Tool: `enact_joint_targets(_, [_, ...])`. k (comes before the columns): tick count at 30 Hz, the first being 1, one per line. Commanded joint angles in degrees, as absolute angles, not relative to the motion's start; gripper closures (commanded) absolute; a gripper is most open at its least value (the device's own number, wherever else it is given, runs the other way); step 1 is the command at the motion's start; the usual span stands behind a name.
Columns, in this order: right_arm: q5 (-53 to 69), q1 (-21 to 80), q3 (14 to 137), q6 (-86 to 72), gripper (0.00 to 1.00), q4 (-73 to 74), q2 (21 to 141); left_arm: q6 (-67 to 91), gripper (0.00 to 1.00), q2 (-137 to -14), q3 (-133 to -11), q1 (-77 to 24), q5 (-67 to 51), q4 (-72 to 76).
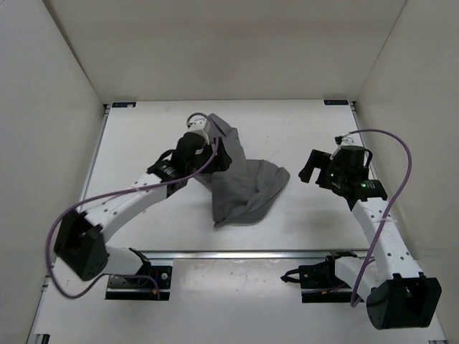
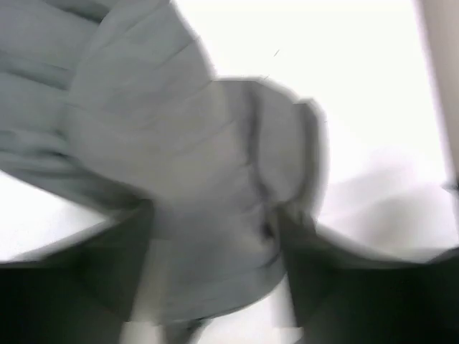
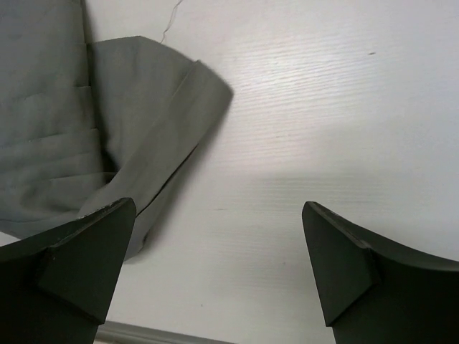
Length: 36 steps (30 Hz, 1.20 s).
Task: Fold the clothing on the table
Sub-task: Flatten the skirt out
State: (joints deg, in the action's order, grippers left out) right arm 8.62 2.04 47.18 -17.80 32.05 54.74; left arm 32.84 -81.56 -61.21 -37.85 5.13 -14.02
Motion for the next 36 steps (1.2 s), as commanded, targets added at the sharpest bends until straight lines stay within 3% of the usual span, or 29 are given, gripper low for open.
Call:
enact_joint_targets(1, [8.54,5.88,49.39,-18.18,0.01,30.41,56.86,34.80,0.02,-73.50,-53.54,-39.20,10.19,-14.23])
enact_joint_targets(4, [9.32,11.84,50.45,-20.99,0.02,31.03,57.92,37.44,0.01,-65.94,-44.85,-34.57,9.85,-13.28])
enact_joint_targets(10, [6.95,22.05,48.52,-28.63,0.04,29.54,57.66,31.91,0.01,-60.55,-42.45,-21.12,8.53,-11.96])
enact_joint_targets(16, [8.69,27.51,47.63,-31.64,0.05,25.14,58.27,31.90,0.03,-72.40,-45.43,-13.89,1.77,-0.54])
enact_joint_targets(19, [9.84,26.99,48.08,-30.94,0.05,24.96,60.29,33.05,0.11,-81.63,-50.61,-14.50,-6.31,5.27])
enact_joint_targets(22, [10.37,26.11,49.30,-29.71,0.05,25.05,61.34,30.85,0.12,-91.64,-56.93,-16.61,-12.64,4.48])
enact_joint_targets(27, [11.86,23.65,48.70,-28.30,0.05,25.40,60.48,31.38,0.16,-97.82,-58.89,-15.21,-16.88,7.20])
enact_joint_targets(36, [13.97,22.15,47.28,-27.43,0.05,26.28,59.68,28.56,0.02,-100.11,-60.56,-13.27,-13.45,8.52])
